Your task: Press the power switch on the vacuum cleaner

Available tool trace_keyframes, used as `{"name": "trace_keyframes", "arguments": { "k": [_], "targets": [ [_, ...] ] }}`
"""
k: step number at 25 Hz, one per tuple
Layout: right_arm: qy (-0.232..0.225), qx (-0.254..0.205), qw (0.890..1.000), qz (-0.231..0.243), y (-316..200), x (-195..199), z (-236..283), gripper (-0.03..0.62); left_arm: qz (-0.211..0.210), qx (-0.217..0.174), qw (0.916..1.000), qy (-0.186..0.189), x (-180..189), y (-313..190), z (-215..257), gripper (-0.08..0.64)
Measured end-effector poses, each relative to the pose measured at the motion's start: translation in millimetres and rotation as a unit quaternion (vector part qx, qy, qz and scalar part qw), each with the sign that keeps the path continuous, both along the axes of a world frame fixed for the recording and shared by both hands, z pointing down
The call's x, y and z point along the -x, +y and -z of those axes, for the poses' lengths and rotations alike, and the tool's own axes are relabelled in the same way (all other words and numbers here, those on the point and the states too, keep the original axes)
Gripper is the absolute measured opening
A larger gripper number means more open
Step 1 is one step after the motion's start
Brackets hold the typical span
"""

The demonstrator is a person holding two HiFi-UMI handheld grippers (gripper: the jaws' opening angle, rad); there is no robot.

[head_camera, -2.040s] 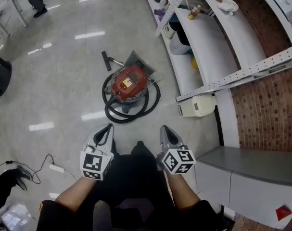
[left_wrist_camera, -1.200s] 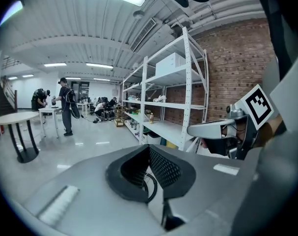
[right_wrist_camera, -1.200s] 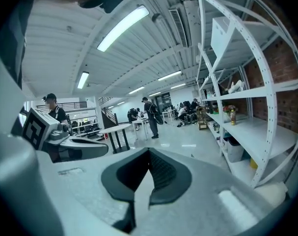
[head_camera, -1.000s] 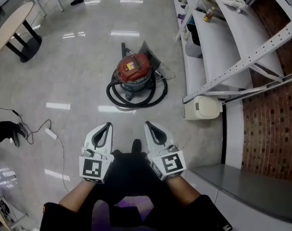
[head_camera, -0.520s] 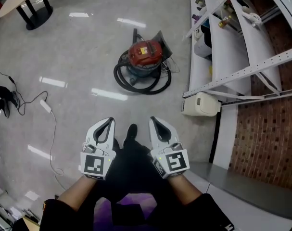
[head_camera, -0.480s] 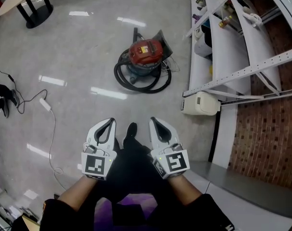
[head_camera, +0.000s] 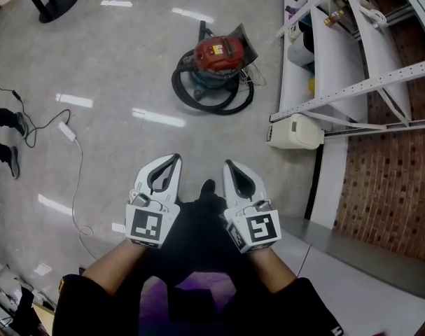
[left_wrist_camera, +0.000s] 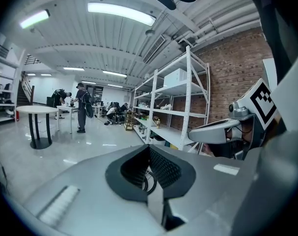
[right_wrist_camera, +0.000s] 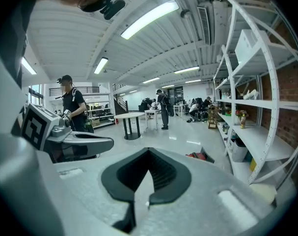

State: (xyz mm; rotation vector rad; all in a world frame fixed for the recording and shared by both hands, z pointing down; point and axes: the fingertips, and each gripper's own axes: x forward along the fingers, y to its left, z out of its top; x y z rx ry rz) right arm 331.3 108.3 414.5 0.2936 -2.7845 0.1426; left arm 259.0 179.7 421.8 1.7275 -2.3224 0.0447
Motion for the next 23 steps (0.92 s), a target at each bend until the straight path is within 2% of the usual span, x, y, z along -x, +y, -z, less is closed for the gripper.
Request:
{"name": "trace_keyframes", "arguments": {
  "k": [4,10,14,23],
  "targets": [
    [-0.022,0.004,1.0,0.001,2.7,-3.5,6.9,-0.011,-0.002,-0.004,0.9998,-0.018,-3.9,2.1,8.9,0.017],
    [-0.04,-0.009,0.999,-0.024,-12.2,-29.3,20.4,-0.011,-0.024,-0.008,0.9995,-0.018,-31.5,-13.0,15.1,0.017],
    [-0.044,-0.005,0.998,-0.04,-22.6,-49.3,19.1,-0.011,-0.045,-0.009,0.9987,-0.023,-50.0,-28.6,17.0,0.017],
    [-0.045,-0.001,0.998,-0.047,-37.9,-71.2,19.2,-0.011,-0.055,0.002,0.9983,-0.02,-71.1,-48.2,15.3,0.017]
  ]
}}
